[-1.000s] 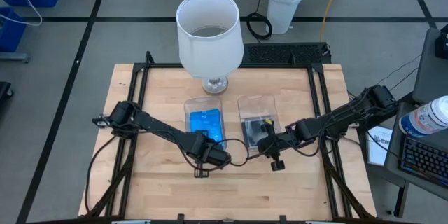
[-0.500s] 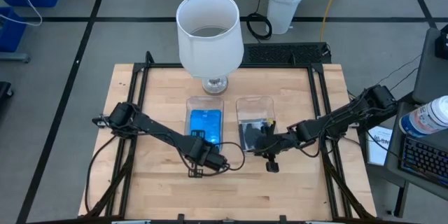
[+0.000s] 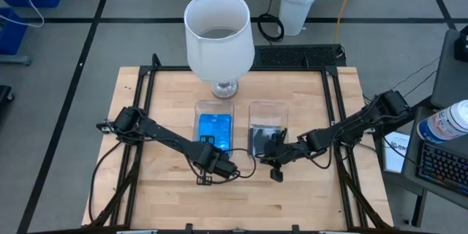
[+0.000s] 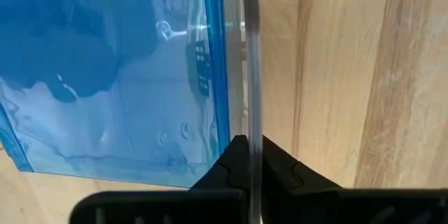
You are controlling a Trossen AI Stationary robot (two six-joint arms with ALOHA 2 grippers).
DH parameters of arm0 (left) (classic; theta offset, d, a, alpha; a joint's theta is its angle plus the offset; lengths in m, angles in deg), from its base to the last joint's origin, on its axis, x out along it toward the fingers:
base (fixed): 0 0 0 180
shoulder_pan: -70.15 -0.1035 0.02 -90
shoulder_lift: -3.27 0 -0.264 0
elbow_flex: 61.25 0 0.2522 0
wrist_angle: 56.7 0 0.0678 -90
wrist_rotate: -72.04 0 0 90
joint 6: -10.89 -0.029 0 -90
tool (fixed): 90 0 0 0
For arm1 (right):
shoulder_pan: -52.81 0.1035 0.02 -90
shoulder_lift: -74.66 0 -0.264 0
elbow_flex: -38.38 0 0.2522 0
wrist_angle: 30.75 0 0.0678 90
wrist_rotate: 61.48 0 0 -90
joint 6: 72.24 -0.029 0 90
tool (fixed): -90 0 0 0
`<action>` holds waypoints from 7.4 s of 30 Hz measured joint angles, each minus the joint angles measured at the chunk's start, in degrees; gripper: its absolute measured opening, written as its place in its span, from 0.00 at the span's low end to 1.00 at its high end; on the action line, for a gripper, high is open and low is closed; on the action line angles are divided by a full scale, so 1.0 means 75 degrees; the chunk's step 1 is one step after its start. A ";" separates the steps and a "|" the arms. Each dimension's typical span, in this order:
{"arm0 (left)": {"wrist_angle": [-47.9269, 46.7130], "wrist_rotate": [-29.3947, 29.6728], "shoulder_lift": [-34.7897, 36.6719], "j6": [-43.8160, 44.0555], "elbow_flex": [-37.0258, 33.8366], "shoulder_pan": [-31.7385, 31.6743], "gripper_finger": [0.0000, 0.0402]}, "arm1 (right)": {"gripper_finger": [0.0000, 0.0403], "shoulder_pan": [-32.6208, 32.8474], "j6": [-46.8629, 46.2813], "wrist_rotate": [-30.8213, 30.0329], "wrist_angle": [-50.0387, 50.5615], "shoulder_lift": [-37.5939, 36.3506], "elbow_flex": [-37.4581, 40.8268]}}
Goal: Pick & place jewel cases by type
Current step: Adjust the transparent bins on the table, then return to Home Position
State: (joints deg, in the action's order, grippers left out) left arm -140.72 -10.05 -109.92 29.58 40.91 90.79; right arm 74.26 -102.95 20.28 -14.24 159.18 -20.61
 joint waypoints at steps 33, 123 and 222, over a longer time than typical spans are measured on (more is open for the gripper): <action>-0.0077 -0.0051 0.0015 -0.0240 0.0922 0.0216 0.60 | 0.46 0.0000 -0.0048 0.0384 -0.0510 0.0050 -0.0158; 0.9780 -0.0590 1.4146 -0.2560 -1.1704 -0.0498 0.10 | 0.00 -0.2602 0.3196 0.0322 -0.2024 -1.1006 0.5904; 0.9829 -0.0581 1.4145 -0.2657 -1.1704 -0.0498 0.17 | 0.00 -0.2598 0.3189 0.0314 -0.1983 -1.1006 0.5915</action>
State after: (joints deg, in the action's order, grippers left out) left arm -67.00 -14.41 -3.83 9.65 -46.87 87.06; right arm 54.78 -79.04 22.63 -29.11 76.64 23.76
